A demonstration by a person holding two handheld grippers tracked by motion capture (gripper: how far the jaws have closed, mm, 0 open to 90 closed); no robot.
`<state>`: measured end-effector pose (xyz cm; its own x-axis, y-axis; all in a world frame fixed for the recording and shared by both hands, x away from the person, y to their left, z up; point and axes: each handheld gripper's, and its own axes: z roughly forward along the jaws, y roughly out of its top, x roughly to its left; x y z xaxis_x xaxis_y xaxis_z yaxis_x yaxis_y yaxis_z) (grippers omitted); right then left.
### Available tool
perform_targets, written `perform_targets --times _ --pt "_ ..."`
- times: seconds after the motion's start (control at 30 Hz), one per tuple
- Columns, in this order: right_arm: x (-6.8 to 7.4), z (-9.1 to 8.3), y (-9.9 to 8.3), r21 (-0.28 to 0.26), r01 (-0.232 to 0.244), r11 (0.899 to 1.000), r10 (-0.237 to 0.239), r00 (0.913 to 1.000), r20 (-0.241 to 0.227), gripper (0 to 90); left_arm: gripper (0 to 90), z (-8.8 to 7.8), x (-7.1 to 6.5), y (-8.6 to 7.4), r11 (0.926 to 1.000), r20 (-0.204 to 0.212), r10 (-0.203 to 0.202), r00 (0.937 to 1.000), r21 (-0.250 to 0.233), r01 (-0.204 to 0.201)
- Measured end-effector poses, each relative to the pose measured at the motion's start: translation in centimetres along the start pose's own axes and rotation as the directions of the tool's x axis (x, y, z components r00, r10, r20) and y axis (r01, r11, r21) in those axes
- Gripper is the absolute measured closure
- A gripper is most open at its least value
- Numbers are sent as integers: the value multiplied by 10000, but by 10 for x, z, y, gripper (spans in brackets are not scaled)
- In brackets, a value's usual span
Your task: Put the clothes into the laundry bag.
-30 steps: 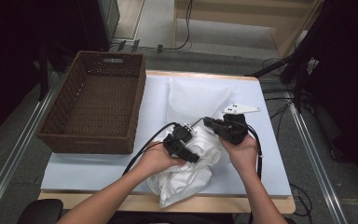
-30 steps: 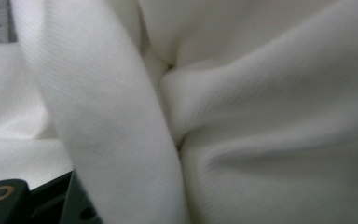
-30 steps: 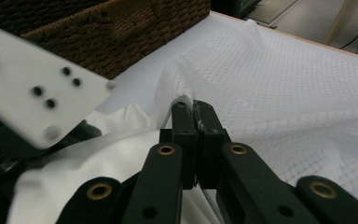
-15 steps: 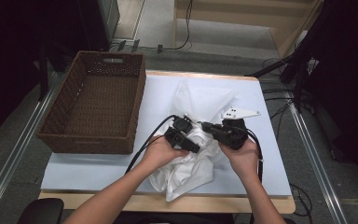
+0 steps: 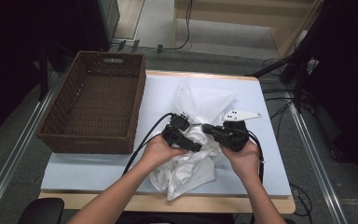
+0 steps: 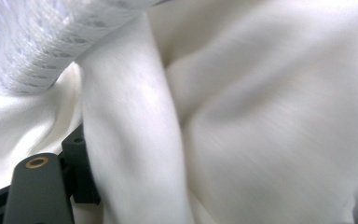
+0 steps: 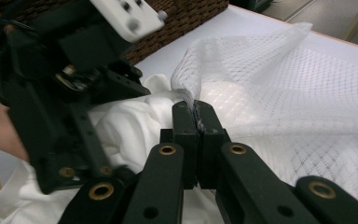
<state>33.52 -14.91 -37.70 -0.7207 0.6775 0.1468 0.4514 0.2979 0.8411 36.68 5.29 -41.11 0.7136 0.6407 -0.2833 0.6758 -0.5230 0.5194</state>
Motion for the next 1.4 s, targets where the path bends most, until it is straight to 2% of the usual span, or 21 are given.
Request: perform_targets --times 0.1,0.23,0.33,0.47,0.53,0.6,0.7,0.8,0.87,0.9,1.0,1.07,1.13,1.27,1.4 --pt "0 0 0 1 47 10000 -47 10000 12 900 150 -13 -5 -3 9995 -44 305 9995 66 -305" --pt "-2 0 -1 15 -12 10000 12 10000 44 900 142 -33 -8 -10 9991 -124 395 9991 -173 -397" --pt "-2 0 -1 37 -6 10000 6 10000 77 900 140 -48 -10 -19 9975 63 444 9990 -562 -440" --pt "-4 0 -2 42 -97 9999 97 9999 86 900 160 -64 -10 -35 9930 -425 712 9966 -916 -748" --pt "-4 1 -2 37 -134 9999 134 9999 73 900 165 -67 -7 -43 9931 -269 664 9974 -953 -687" --pt "-4 1 -1 58 -112 9999 112 9999 63 900 176 -64 -2 -53 9918 -268 544 9982 -1141 -571" --pt "-4 1 -1 70 -136 9999 135 9999 40 900 244 -48 5 -65 9924 1 248 9997 -1209 -247" --pt "-3 3 -1 119 -128 9998 127 9999 27 900 328 -39 7 -70 9858 179 209 9996 -1672 -176" --pt "-3 3 -1 142 -121 9998 121 9999 18 900 431 -34 10 -71 9807 400 234 9989 -1947 -152" --pt "-3 4 -1 150 -142 9998 142 9999 30 900 501 -31 11 -71 9812 514 262 9983 -1925 -159" --pt "-2 6 -1 258 -136 9996 136 9999 5 900 575 -24 9 -69 9810 434 506 9978 -1898 -415" --pt "-2 7 -1 280 -135 9995 134 9999 38 900 620 -20 5 -68 9813 238 494 9985 -1872 -441" --pt "-1 7 -1 297 -120 9995 119 9999 34 900 675 -19 -1 -67 9781 -218 779 9967 -1921 -806" --pt "1 9 1 296 -137 9995 135 9999 51 900 735 -18 -3 -63 9770 243 305 9992 -2117 -246" --pt "6 10 4 314 44 9995 -44 10000 7 900 755 -22 -10 -53 9747 339 216 9992 -2229 -135"
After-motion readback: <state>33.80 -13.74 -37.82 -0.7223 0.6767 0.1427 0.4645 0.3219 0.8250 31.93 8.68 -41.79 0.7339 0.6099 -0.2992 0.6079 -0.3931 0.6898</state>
